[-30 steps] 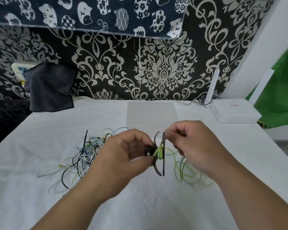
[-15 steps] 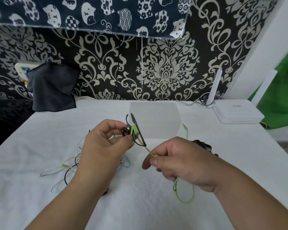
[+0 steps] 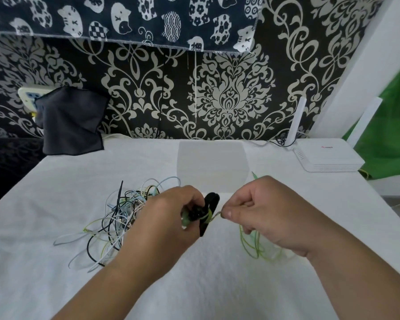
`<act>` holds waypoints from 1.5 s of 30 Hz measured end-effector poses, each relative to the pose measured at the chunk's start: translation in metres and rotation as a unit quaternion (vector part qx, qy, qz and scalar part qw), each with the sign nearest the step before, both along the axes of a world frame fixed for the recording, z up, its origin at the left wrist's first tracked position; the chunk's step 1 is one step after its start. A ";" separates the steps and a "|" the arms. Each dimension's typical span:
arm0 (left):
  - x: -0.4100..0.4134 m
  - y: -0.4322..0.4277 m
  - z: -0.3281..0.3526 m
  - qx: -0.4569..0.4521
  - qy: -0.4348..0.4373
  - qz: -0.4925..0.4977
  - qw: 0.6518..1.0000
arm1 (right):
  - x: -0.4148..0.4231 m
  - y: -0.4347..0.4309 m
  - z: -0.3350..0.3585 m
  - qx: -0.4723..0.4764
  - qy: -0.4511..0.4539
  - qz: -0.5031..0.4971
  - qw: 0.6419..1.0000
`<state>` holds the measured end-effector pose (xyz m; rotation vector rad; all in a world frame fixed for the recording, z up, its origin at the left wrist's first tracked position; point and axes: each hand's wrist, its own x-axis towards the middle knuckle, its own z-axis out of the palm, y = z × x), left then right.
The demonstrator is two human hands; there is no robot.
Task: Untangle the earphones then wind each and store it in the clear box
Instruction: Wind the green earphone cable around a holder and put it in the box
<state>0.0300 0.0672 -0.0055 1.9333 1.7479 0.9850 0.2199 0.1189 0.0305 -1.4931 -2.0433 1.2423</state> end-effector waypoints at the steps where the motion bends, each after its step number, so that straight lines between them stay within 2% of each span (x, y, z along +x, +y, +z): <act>1: 0.001 -0.001 0.001 -0.010 -0.004 -0.010 1.000 | 0.000 0.000 0.001 0.004 0.012 -0.019 1.000; 3: 0.002 -0.002 0.002 -0.030 -0.012 -0.026 0.999 | 0.001 0.001 0.002 0.025 0.042 -0.059 0.997; 6: 0.003 -0.004 0.003 -0.072 -0.093 -0.044 0.992 | 0.002 0.004 0.002 0.042 0.114 -0.120 0.985; 8: 0.003 -0.005 0.005 -0.083 -0.112 -0.051 0.989 | 0.001 0.007 0.001 0.044 0.160 -0.151 0.974; 11: 0.005 -0.006 0.007 -0.096 -0.146 -0.067 0.982 | 0.000 0.009 -0.004 0.042 0.188 -0.171 0.966; 13: 0.004 -0.005 0.008 -0.109 -0.203 -0.088 0.969 | -0.001 0.010 -0.008 0.035 0.204 -0.178 0.962; 16: 0.003 -0.003 0.008 -0.110 -0.337 -0.110 0.928 | -0.006 0.009 -0.015 0.008 0.191 -0.183 0.964; 19: 0.005 0.001 0.005 -0.081 -0.464 -0.080 0.878 | -0.016 0.003 -0.022 -0.024 0.136 -0.129 0.982; 21: 0.005 0.004 0.001 -0.063 -0.518 -0.033 0.852 | -0.025 -0.004 -0.026 -0.051 0.109 -0.085 0.989; 23: 0.003 0.006 -0.002 -0.057 -0.538 0.010 0.841 | -0.031 -0.009 -0.028 -0.074 0.094 -0.054 0.991; 27: 0.000 0.007 -0.003 -0.051 -0.530 0.081 0.843 | -0.036 -0.014 -0.028 -0.089 0.081 -0.001 0.993; 33: -0.007 0.008 0.001 -0.022 -0.406 0.160 0.899 | -0.028 -0.013 -0.020 -0.077 0.034 0.072 0.994; 39: -0.007 0.006 0.002 -0.018 -0.259 0.160 0.952 | -0.018 -0.011 -0.008 -0.067 0.013 0.087 0.994; 45: -0.001 0.004 0.003 0.024 -0.162 0.134 0.977 | -0.014 -0.014 0.002 -0.065 -0.015 0.109 0.992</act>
